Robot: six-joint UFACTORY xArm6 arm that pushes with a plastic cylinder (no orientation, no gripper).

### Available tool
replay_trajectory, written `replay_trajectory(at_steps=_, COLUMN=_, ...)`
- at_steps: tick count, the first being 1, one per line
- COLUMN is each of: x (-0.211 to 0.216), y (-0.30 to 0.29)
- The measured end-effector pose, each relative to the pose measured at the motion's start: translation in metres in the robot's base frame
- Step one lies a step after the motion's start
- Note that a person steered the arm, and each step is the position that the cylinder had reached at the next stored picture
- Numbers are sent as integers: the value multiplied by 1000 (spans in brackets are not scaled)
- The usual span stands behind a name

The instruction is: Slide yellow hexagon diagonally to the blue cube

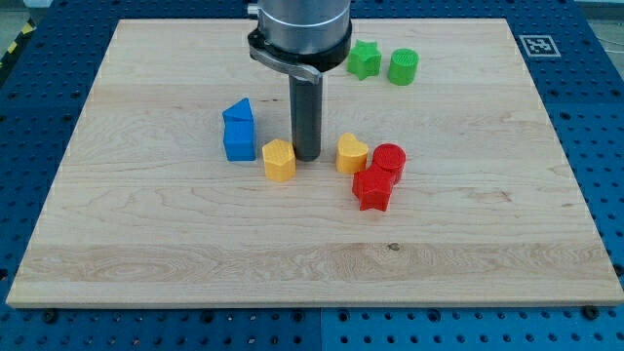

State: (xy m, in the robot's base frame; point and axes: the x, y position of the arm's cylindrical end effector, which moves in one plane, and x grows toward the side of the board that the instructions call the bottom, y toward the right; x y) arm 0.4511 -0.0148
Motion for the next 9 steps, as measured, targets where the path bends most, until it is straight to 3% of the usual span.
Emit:
replay_trajectory(at_steps=3, x=40, y=9)
replay_trajectory(at_steps=5, x=40, y=-1)
replay_trajectory(at_steps=9, x=-2, y=15)
